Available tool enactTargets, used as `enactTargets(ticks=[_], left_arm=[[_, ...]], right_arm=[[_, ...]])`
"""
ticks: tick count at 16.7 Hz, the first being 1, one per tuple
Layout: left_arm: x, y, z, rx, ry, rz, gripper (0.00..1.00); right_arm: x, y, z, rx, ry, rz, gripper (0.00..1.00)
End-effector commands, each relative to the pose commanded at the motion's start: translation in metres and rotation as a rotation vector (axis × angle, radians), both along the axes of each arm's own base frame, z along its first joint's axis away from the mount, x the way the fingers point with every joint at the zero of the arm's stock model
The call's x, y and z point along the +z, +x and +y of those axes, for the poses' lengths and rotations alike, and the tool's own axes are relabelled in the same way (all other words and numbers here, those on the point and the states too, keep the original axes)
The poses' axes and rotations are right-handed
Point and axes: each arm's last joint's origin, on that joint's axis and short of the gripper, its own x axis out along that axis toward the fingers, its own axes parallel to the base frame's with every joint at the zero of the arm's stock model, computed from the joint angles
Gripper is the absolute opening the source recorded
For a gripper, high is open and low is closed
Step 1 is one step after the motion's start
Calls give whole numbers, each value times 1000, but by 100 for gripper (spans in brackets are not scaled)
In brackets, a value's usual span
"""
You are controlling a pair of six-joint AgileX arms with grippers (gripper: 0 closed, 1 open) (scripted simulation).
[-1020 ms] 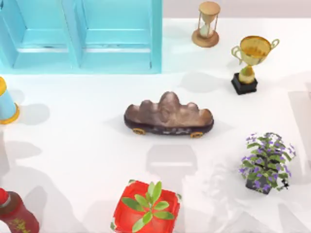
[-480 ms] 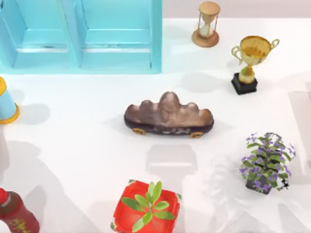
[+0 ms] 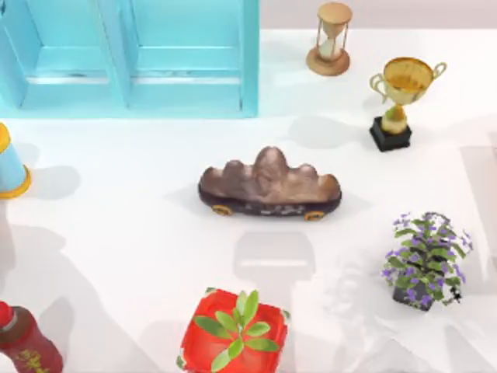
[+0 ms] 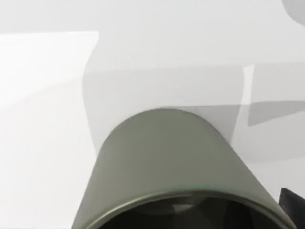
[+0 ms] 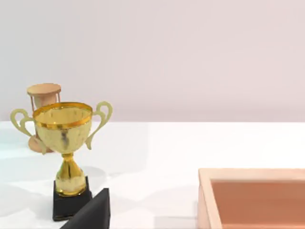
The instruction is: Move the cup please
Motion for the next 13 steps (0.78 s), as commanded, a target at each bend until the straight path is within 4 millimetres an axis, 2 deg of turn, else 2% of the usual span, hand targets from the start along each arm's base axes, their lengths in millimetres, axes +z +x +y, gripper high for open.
enactTargets(ticks=[7, 13], left_arm=[[0, 0, 0, 0, 0, 0, 98], [0, 0, 0, 0, 0, 0, 100]], right_arm=[[0, 0, 0, 0, 0, 0, 100], [0, 0, 0, 0, 0, 0, 100]])
